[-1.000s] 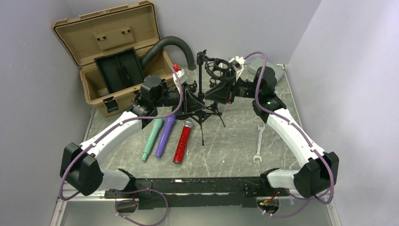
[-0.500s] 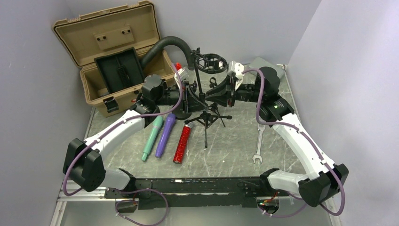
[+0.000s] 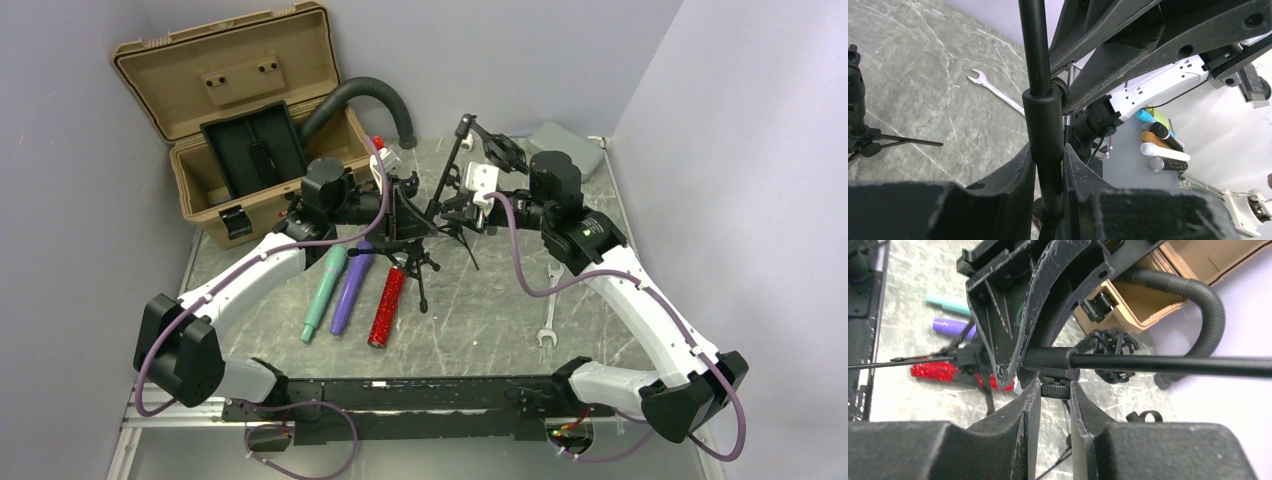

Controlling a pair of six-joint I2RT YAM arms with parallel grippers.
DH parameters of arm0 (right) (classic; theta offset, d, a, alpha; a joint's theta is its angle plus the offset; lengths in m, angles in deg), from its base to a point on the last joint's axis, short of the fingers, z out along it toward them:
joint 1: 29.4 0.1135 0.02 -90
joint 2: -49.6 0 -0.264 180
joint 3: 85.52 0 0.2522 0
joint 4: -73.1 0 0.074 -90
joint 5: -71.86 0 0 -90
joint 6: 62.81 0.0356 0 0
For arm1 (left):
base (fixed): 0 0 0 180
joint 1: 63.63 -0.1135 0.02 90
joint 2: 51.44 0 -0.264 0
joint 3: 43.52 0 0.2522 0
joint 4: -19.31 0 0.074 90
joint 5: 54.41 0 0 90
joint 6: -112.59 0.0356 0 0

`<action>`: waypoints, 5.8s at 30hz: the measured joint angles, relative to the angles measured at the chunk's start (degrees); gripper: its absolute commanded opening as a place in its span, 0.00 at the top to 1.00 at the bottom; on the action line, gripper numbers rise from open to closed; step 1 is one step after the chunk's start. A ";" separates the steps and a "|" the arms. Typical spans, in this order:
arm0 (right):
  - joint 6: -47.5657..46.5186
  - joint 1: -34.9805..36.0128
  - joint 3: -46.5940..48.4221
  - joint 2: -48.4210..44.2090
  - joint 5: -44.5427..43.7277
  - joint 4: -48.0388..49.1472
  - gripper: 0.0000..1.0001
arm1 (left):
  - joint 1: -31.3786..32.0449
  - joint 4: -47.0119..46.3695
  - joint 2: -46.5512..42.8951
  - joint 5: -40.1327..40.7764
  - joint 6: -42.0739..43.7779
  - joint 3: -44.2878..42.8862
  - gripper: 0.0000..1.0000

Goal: Remove the microphone from the stand

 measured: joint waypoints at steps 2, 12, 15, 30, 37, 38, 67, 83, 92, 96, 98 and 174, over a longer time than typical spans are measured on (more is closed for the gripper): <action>-2.19 0.50 0.00 -0.13 -1.84 -1.60 0.98 | -0.04 0.42 0.00 0.09 0.63 0.00 1.00; -2.75 0.87 -0.02 -0.46 -4.87 -4.68 0.48 | 0.33 -0.39 -0.15 -0.24 1.33 0.00 1.00; -0.48 0.42 -0.02 -0.59 -4.66 -4.72 0.44 | 0.46 -1.16 -0.55 -0.59 1.33 0.00 1.00; 13.09 -6.97 1.01 -2.54 5.55 -3.96 0.39 | -0.09 -7.54 -1.60 -1.70 -1.38 0.90 1.00; 16.13 -6.97 2.27 0.00 9.84 -2.75 0.41 | -0.11 -11.17 -1.55 -3.21 -4.61 2.36 1.00; 16.31 -6.97 2.27 0.42 10.25 -2.67 0.42 | -0.11 -11.56 -1.55 -3.39 -4.85 2.56 1.00; 11.26 -2.73 2.27 1.84 2.43 -3.80 0.85 | -0.72 -15.72 1.92 -2.86 -9.90 2.89 1.00; 3.08 5.42 2.27 2.56 -23.69 -3.39 0.50 | -1.27 -27.78 12.24 -2.32 -25.88 -0.04 1.00; 0.63 5.33 2.25 2.16 -22.69 -3.72 0.36 | -1.05 -28.22 12.44 -5.88 -26.29 -0.26 1.00; 0.79 3.89 2.27 1.05 -19.21 -4.39 0.35 | -1.01 -28.48 12.41 -6.19 -25.77 -0.26 1.00; 0.87 2.99 2.49 0.13 -16.50 -5.57 0.35 | -1.05 -28.37 12.35 -6.08 -24.83 -0.26 1.00; -4.52 5.62 0.61 -3.69 -19.28 -7.02 0.46 | -3.06 -30.25 7.58 -1.27 -23.06 4.39 1.00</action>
